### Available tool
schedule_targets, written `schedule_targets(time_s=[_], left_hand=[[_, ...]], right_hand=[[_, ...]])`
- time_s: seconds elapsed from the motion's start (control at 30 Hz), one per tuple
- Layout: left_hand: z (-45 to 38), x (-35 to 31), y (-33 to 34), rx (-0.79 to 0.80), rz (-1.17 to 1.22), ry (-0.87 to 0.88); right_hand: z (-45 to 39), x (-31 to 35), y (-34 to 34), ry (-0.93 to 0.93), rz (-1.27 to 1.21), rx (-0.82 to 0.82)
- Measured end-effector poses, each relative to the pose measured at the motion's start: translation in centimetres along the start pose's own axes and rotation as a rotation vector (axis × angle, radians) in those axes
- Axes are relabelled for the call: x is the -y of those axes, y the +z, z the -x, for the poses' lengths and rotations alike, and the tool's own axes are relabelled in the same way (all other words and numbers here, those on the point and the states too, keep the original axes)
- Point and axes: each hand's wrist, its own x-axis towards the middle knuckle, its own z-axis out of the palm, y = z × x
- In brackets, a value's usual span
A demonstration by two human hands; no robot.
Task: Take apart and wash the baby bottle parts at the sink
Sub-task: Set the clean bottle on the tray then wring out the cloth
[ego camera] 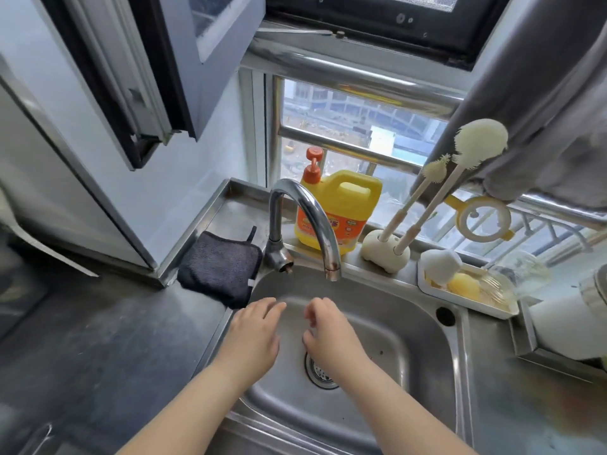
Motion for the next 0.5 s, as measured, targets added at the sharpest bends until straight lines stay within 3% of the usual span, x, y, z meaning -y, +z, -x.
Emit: schedule_targets(time_s=[0.17,0.5], left_hand=[[0.6,0.9,-0.5,-0.006,0.013,-0.002],[0.2,4.9,-1.9,0.000,-0.047,-0.055]], right_hand=[[-0.2,1.3,0.4,0.017,0.015,-0.060],[-0.1,2.6,2.4,-0.039,-0.005,0.007]])
